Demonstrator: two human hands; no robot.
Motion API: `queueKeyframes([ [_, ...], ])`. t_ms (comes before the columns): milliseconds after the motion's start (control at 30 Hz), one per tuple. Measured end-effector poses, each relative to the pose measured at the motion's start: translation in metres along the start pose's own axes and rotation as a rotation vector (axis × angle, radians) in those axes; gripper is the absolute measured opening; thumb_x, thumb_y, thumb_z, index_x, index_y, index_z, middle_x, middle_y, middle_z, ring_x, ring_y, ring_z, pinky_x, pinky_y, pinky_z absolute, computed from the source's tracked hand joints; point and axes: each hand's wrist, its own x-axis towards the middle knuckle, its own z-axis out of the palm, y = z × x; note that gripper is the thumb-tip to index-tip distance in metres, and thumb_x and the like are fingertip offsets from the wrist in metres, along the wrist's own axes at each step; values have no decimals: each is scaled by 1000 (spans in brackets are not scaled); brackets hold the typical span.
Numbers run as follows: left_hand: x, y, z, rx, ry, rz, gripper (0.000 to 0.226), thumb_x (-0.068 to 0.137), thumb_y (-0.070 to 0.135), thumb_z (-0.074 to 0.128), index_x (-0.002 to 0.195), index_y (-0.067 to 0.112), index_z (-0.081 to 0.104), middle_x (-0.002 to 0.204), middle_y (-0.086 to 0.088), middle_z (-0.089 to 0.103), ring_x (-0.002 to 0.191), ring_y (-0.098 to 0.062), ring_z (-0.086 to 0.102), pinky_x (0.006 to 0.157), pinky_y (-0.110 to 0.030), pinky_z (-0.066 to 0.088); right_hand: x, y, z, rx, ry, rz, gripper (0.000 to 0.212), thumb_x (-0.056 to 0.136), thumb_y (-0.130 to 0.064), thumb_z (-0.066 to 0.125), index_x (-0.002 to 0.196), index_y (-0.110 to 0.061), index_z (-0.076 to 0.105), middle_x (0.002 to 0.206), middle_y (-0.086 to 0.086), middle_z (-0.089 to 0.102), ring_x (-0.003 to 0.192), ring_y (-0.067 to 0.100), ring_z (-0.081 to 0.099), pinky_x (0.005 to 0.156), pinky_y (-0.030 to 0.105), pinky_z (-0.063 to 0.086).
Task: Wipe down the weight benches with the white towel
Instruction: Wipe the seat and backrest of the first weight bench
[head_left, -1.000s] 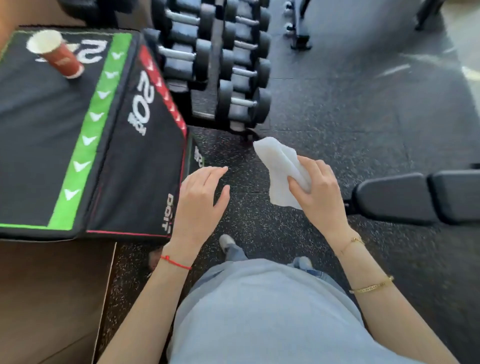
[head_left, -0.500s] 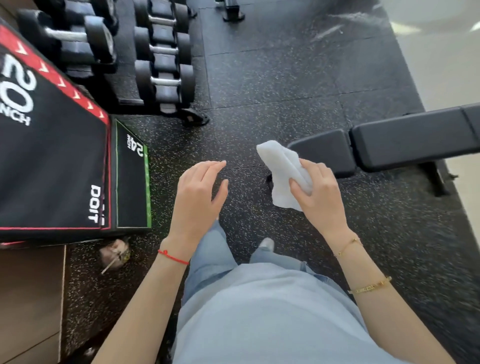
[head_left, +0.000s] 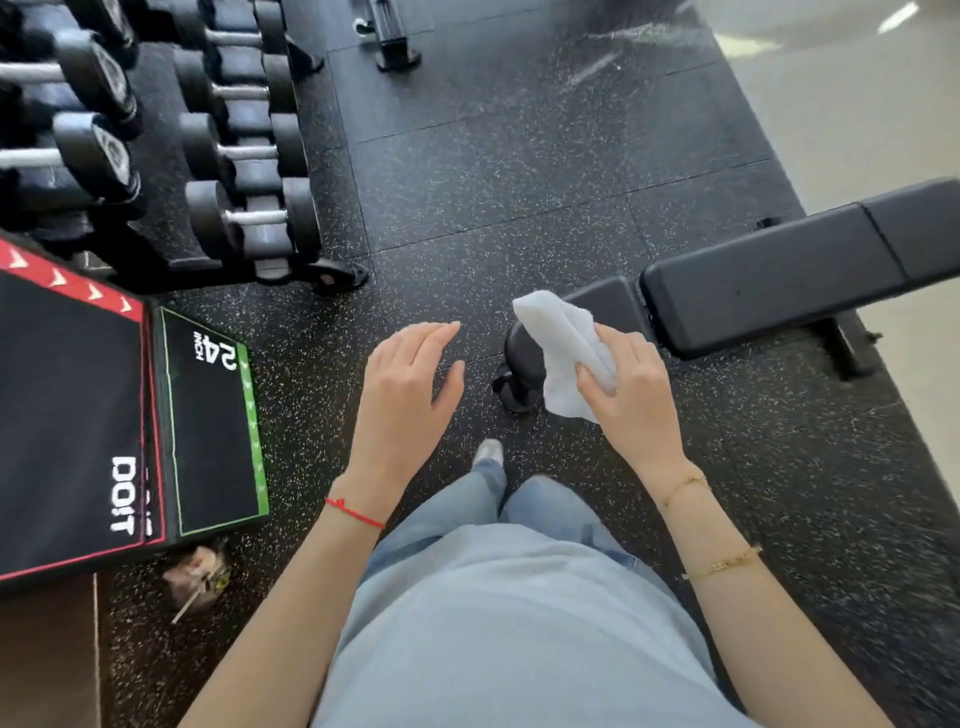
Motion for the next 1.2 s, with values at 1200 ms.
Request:
queueKeyframes([
  [1200,95,-12,380,94,94,-221,38,97,17,56,134,8,57,131,-9,61,127,-27,54,108,-48,41,143,339,163,-176,-257,-477,45,94,-23,59,133,-3,53,108,12,59,87,30,50,81,43,43],
])
